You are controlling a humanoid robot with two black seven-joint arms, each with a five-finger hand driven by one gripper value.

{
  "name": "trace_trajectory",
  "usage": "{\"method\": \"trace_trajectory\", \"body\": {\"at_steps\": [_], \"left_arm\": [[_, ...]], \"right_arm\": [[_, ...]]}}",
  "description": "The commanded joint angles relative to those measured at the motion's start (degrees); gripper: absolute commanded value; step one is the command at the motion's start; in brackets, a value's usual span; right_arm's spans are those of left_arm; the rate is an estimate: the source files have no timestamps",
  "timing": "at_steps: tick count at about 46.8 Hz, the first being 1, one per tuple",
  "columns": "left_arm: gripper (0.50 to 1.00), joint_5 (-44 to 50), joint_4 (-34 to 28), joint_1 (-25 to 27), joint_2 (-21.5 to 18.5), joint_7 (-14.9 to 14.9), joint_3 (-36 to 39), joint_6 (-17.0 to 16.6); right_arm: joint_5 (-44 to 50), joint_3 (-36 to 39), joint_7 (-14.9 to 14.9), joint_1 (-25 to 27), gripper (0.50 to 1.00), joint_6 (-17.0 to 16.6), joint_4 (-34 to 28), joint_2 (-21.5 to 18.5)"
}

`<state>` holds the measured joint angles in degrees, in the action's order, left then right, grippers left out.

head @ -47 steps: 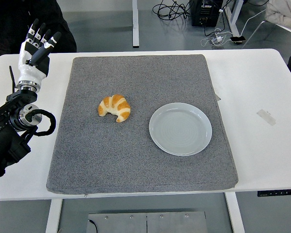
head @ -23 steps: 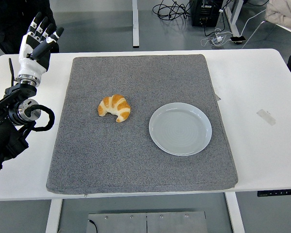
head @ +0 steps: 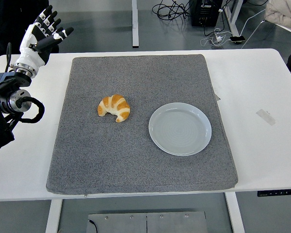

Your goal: Place the bread on the plate

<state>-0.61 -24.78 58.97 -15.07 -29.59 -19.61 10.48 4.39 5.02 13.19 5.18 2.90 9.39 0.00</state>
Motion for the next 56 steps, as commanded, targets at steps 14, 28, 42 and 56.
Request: {"method": "trace_trajectory", "body": {"at_steps": [14,28,42,56], "left_arm": [[0.972,-0.97,-10.90,6.86,-9.71,1.82,16.26,-5.29],[0.972,-18.28,-18.28,8.97,-11.91,1.73,18.56,-12.05],[0.972,-29.88,-25.93,8.97,-12.35,1.64,18.91,-18.03],[0.972,-48.68,-31.12,9.15,-13.58,1.47,18.99,-22.61]], "right_arm": [[0.00,-0.01,-0.01,0.01,1.000,0.00,-0.07,0.00],[0.00,-0.01,-0.10,0.01,1.000,0.00,0.02,0.00],[0.00,-0.01,-0.01,0.01,1.000,0.00,0.02,0.00],[0.00,-0.01,-0.01,0.01,1.000,0.00,0.02,0.00]]}}
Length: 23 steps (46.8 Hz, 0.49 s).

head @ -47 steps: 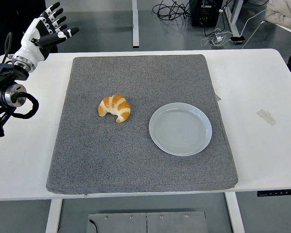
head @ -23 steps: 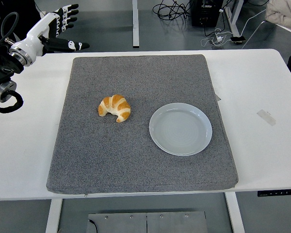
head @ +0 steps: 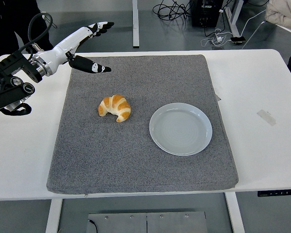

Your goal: Place the bread on the plate

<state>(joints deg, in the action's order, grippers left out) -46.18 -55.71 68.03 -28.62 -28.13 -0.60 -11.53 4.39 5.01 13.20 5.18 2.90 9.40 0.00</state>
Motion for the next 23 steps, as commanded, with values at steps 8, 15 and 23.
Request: {"method": "trace_trajectory", "body": {"at_steps": [8,15,23], "left_arm": [[0.972,-10.86,-0.19,0.09,-0.04,0.00,0.86,-0.77],[0.972,-15.78,-0.80,0.61,0.05,0.00,2.27,-0.77],[0.972,-18.68,-1.24,1.32,0.05,-0.09,5.52,-0.95]], "right_arm": [[0.00,0.00,-0.01,0.01,1.000,0.00,0.01,0.00],[0.00,0.00,-0.01,0.01,1.000,0.00,0.01,0.00],[0.00,0.00,-0.01,0.01,1.000,0.00,0.01,0.00]]}}
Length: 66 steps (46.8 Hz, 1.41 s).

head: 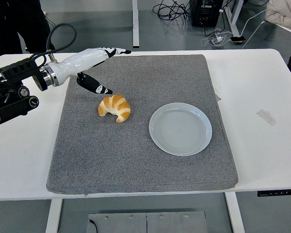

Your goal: Place the bread on the plate

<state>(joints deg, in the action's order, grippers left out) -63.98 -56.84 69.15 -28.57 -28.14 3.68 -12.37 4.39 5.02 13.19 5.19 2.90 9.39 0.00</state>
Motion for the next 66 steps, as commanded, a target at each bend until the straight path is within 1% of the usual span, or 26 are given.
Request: {"method": "trace_trajectory", "body": {"at_steps": [1,15,26,29,40,43,52,66], "left_arm": [[0.972,-1.23,-0.11,0.28,0.01,-0.07,1.59,-0.20],[0.972,-7.82,-0.03,-0.07,0.18,-0.34,3.09,-3.27],[0.972,-8.44,0.06,0.28,0.54,-0.34,9.24,-8.54],[0.972,-8.44,0.06,0.28,0.62,-0.34,10.29,-9.25],[0.972,-8.79,1.03,0.28,0.80,-0.34,11.18,-9.52],[0.972,-8.79,1.55,0.28,1.59,-0.34,11.18,-9.52],[0.972,-8.79,6.83,-0.51,5.28,-0.34,11.26,-9.52],[0.972,-8.79,7.36,-0.77,6.42,-0.34,12.41,-9.60]], "right_arm": [[0.00,-0.01,0.00,0.00,1.000,0.00,0.01,0.00],[0.00,-0.01,0.00,0.00,1.000,0.00,0.01,0.00],[0.00,-0.01,0.00,0.00,1.000,0.00,0.01,0.00],[0.00,-0.01,0.00,0.00,1.000,0.00,0.01,0.00],[0.00,0.07,0.00,0.00,1.000,0.00,0.01,0.00],[0.00,-0.01,0.00,0.00,1.000,0.00,-0.08,0.00],[0.00,-0.01,0.00,0.00,1.000,0.00,0.01,0.00],[0.00,-0.01,0.00,0.00,1.000,0.00,0.01,0.00]]}}
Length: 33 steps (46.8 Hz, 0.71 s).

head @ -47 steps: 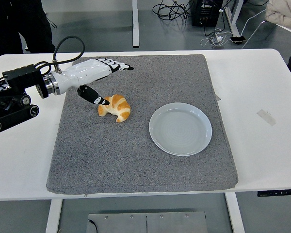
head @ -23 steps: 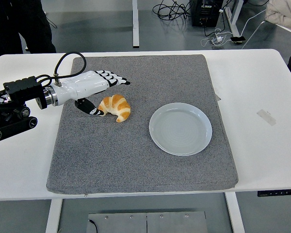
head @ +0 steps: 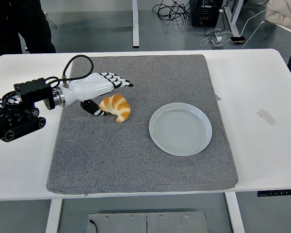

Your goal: Place the bread on the plate

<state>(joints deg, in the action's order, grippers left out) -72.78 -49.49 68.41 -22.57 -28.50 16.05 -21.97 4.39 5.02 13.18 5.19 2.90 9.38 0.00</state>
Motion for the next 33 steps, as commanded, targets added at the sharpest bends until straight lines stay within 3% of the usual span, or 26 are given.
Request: {"method": "trace_trajectory", "body": {"at_steps": [1,33], "left_arm": [[0.972,0.01,0.09,-0.03,0.69,0.03,0.12,0.00],[0.942,0.10,8.18,-2.93,6.49,0.03,0.12,0.18]], "right_arm": [[0.00,-0.01,0.00,0.00,1.000,0.00,-0.06,0.00],[0.00,0.07,0.00,0.00,1.000,0.00,0.02,0.00]]}}
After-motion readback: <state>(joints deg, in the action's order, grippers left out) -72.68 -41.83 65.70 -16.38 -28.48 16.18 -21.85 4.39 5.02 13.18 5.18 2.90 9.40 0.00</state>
